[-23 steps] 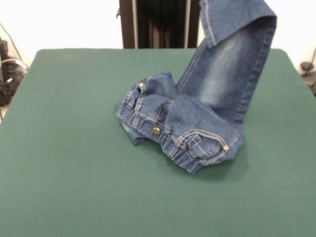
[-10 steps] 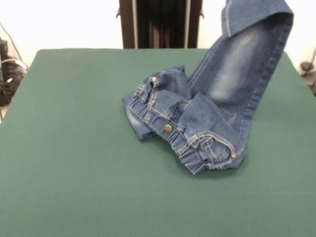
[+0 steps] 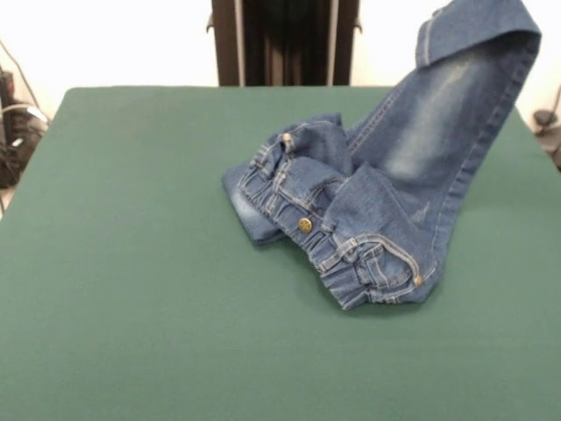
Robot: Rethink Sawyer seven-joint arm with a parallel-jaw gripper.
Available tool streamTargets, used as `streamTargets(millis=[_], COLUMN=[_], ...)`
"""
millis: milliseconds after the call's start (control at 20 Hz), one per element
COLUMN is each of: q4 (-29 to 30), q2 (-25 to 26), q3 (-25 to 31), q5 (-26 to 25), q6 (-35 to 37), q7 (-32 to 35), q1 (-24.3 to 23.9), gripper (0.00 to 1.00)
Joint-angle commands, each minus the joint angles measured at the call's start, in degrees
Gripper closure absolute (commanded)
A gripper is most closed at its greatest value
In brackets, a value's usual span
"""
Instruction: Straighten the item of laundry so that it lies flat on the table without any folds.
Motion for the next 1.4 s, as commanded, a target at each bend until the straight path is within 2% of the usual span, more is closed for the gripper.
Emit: streamTargets(millis=[50, 300, 500, 700, 900, 1100, 1400], q4=[4.3, 8.2, 12.4, 15.5, 18.3, 20.6, 19.7], q2=[1.7, -5.4, -12.2, -16.2, -18.3, -18.3, -17.5], q3=[2.2, 1.3, 2.2, 3.3, 4.4, 5.8, 5.3], q5=[4.3, 3.3, 4.6, 5.6, 6.6, 7.6, 4.2], q6=[-1.7, 3.5, 7.5, 9.1, 8.0, 4.5, 2.4], q7=[14.3, 9.6, 2.7, -2.0, -3.1, -2.2, 1.2], q1=[1.4, 0.7, -2.9, -6.2, -7.9, -8.4, -7.1], gripper=[1.0, 1.0, 1.0, 1.0, 1.0, 1.0, 1.0])
